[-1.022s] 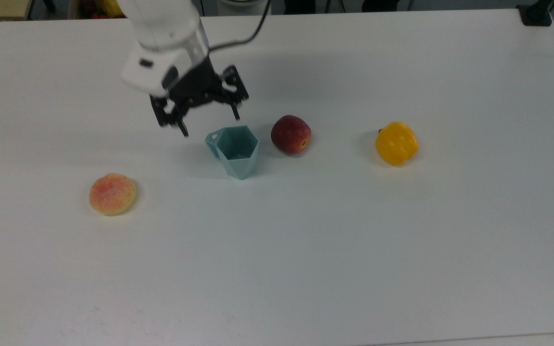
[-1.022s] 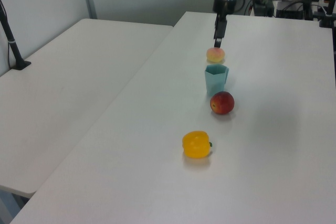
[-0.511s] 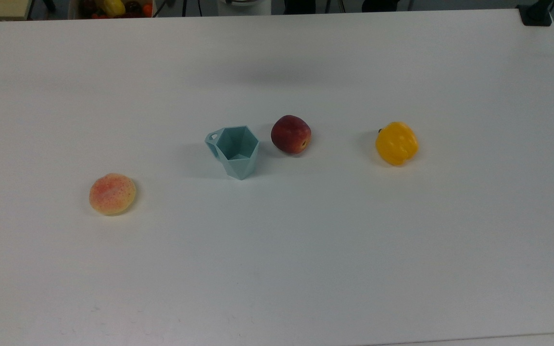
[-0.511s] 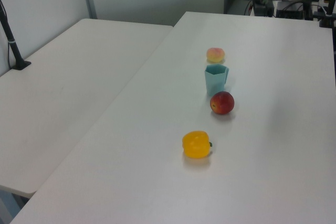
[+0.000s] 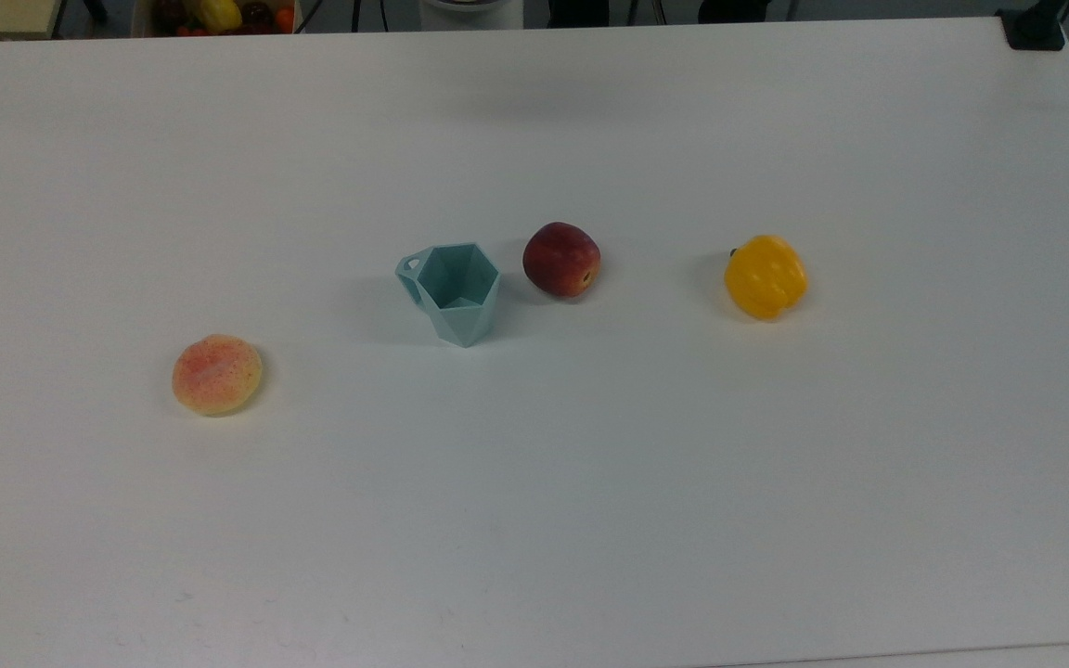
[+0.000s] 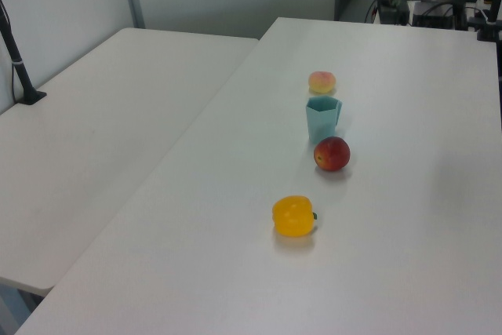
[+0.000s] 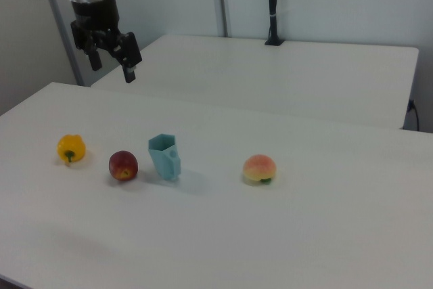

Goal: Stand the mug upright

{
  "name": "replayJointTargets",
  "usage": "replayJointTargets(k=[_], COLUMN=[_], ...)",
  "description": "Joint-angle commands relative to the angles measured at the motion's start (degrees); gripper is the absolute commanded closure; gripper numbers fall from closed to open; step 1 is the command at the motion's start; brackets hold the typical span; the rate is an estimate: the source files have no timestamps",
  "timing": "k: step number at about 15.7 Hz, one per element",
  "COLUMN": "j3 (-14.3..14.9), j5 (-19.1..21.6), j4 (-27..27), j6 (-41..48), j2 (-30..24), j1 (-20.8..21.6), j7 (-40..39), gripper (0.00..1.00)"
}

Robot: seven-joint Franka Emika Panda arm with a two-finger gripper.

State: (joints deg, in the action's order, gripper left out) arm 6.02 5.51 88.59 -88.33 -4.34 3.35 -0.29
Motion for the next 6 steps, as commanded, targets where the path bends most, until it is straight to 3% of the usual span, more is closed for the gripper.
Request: replayJointTargets(k=[1, 6], j3=[0.1, 0.4], j5=[-1.1, -1.2], j4=[3.0, 3.3], j6=[-6.3, -6.3], j2=[-0.1, -0.2], j1=[0.5, 0.6], j7=[-5.0, -5.5], gripper=[0.0, 0.0])
